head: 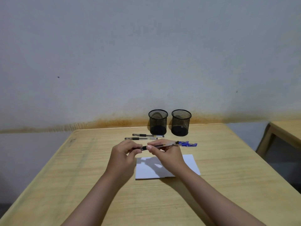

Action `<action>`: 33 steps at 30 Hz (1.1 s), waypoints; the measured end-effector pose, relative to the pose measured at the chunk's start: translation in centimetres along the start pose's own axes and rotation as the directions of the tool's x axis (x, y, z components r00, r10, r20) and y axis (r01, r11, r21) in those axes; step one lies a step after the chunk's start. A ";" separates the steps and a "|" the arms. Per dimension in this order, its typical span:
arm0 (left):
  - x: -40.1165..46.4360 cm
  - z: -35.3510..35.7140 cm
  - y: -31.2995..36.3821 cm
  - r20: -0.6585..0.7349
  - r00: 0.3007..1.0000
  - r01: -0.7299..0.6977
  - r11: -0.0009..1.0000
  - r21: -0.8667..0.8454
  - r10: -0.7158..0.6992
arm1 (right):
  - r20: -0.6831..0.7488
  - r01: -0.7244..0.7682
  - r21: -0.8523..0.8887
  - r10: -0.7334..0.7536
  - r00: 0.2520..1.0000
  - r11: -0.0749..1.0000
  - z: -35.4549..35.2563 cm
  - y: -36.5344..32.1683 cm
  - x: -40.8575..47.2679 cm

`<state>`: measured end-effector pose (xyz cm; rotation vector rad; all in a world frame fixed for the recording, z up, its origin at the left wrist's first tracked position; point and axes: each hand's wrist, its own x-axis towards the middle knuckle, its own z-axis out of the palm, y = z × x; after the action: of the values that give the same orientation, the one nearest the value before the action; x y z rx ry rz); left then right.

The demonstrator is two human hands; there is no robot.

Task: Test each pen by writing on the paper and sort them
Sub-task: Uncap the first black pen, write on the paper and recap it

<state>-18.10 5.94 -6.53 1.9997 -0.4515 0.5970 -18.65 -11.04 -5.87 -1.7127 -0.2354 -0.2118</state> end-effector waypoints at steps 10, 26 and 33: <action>-0.2 -8.4 -9.1 -0.056 0.982 0.183 0.862 0.472 -0.178 | -0.338 0.171 0.139 -0.116 0.934 0.975 -5.9 -2.7 0.7; -0.9 -3.9 -8.7 0.062 0.986 0.100 0.854 0.511 -0.152 | -0.232 -0.066 0.175 0.106 0.967 0.982 -1.8 0.2 0.5; -3.4 -1.4 -4.7 0.305 0.923 0.095 0.907 0.409 -0.234 | -0.166 -0.115 0.180 0.146 0.975 0.977 0.4 1.0 1.8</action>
<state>-18.61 9.55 -11.22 2.5144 -0.3853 0.2287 -16.68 -10.76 -6.40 -1.5239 -0.0067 -0.2397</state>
